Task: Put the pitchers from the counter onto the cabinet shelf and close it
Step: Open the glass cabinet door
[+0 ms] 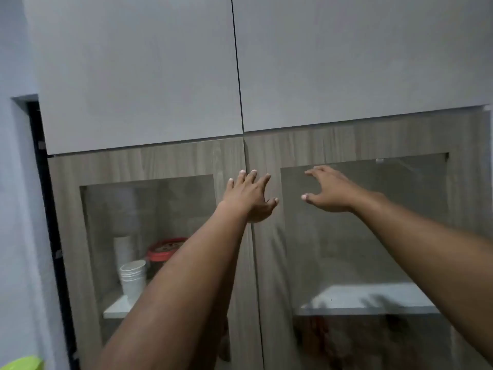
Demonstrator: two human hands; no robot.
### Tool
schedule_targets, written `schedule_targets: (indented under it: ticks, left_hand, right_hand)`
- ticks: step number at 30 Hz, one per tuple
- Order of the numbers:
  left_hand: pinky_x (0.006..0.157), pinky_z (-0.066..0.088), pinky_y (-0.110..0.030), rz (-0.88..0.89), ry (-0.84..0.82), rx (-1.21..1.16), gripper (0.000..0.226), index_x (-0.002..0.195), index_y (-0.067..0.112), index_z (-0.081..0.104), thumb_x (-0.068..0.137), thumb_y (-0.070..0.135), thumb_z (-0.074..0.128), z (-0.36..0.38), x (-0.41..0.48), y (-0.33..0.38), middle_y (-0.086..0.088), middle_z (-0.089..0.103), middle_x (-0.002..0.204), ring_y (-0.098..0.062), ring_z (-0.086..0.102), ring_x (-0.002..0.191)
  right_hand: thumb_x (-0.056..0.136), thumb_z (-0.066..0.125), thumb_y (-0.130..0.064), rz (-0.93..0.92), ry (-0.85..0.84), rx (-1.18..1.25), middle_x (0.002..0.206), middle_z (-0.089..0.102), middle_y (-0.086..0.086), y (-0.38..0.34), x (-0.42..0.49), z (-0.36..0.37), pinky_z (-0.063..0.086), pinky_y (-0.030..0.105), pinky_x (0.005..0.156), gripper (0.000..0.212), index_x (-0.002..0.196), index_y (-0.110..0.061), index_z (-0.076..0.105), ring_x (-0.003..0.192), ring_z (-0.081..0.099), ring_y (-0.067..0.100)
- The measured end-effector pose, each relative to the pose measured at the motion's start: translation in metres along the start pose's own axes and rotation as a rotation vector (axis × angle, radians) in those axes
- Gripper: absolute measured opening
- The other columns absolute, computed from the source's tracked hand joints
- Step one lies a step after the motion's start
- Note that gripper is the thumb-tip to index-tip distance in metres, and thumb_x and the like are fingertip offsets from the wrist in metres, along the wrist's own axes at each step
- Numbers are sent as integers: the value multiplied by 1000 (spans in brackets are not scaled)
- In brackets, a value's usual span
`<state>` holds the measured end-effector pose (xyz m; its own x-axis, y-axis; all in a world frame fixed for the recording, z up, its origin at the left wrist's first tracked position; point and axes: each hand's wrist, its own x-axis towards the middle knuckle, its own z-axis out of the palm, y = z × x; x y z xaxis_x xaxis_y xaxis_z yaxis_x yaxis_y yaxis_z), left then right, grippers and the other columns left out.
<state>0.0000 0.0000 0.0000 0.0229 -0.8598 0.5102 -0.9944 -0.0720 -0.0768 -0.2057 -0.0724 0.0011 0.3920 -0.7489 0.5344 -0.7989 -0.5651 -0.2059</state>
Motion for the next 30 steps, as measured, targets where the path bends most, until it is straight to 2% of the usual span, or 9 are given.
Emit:
schedule_targets:
  ticks: [8,14,20,25,27,30]
  left_hand:
    - [124,4,-55,-4,115,46,79,160,30,5,95,61,39,-1,58,-5,-8,-2,170,-32,-5,155]
    - [124,2,-55,-8,242,110,90,160,30,-5,92,59,46,7,92,-11,-7,-17,168,-29,-12,155]
    - [123,-7,-54,-31,316,139,109,158,31,-12,82,65,58,9,103,-10,-6,-14,168,-29,-18,154]
    - [123,-4,-55,-26,312,127,115,159,31,-8,77,67,64,4,101,-11,-8,-8,168,-30,-14,155]
    - [125,1,-53,-25,357,102,107,159,28,2,78,64,64,0,97,-8,-12,5,165,-32,-4,155]
    - [124,13,-49,-13,465,75,96,154,19,22,77,63,61,-15,86,-3,-12,28,153,-33,21,150]
  right_hand:
    - [88,59,-48,-51,196,-105,168,12,0,9,59,-7,15,51,122,77,155,-26,28,155,10,24]
    - [88,57,-47,-128,321,-174,168,4,-1,15,91,-2,7,55,123,82,157,-31,16,156,-1,22]
    - [86,56,-49,-132,376,-231,162,19,1,13,102,-7,9,56,121,83,156,-33,15,152,12,25]
    - [81,56,-46,-104,397,-152,146,40,2,-2,100,-16,29,52,109,71,147,-30,36,141,31,26]
    - [80,55,-45,-69,380,-98,143,44,3,-12,96,-23,33,50,104,66,142,-28,43,138,35,26]
    - [79,56,-42,-57,374,-66,143,47,3,-20,81,-30,36,50,102,63,139,-27,45,138,36,26]
